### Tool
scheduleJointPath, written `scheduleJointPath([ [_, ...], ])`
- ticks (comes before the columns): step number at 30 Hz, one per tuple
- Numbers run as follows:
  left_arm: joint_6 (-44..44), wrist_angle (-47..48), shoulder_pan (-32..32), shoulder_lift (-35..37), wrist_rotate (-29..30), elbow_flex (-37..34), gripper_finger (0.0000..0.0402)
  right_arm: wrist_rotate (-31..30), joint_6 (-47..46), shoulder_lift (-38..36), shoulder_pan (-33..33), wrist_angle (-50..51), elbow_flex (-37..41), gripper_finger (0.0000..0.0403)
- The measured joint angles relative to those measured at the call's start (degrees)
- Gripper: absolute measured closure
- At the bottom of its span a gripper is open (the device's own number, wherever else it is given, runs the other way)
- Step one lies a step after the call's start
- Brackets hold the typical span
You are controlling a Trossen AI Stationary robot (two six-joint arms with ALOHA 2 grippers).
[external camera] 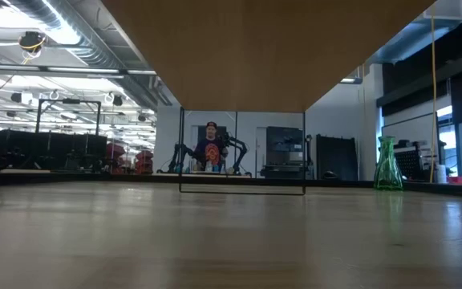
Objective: Sort vases onto shelf
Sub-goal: Put the top white vase on the shelf aligned with the other white vase
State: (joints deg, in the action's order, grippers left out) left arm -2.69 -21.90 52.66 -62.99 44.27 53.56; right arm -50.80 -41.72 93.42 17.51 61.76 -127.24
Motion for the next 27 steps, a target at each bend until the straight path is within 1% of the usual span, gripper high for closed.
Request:
scheduleJointPath([
  [2,1.1,-3.6,-0.3,-3.6,1.6,0.0,0.0232,-0.2,0.0,-0.3,1.5,2.6,0.0,0.0256],
  [4,2.7,-7.4,-1.8,-7.8,1.6,0.9,0.0232,-0.2,-0.3,-1.1,3.0,5.2,0.0,0.0256],
  [7,2.5,-12.7,-4.5,-15.0,1.6,3.1,0.0232,-0.2,-2.0,-2.8,5.2,8.8,0.0,0.0256],
  [10,1.9,-15.0,-6.7,-22.4,1.7,6.5,0.0232,-0.2,-2.9,-5.2,7.6,12.2,0.0,0.0256],
  [15,1.8,-16.5,-8.3,-32.9,1.3,14.7,0.0232,-0.2,-2.9,-9.4,11.7,14.4,0.0,0.0256],
  [19,2.6,-16.3,-8.6,-39.7,2.4,20.7,0.0232,-1.3,-2.9,-12.2,14.5,15.9,0.0,0.0256],
  [23,2.8,-16.2,-8.8,-44.8,3.8,25.2,0.0232,-2.8,-2.9,-14.4,17.2,16.8,0.0,0.0256],
  [27,3.1,-16.2,-8.4,-47.8,7.7,27.2,0.0232,-3.2,-2.9,-15.7,18.3,16.9,0.0,0.0256],
])
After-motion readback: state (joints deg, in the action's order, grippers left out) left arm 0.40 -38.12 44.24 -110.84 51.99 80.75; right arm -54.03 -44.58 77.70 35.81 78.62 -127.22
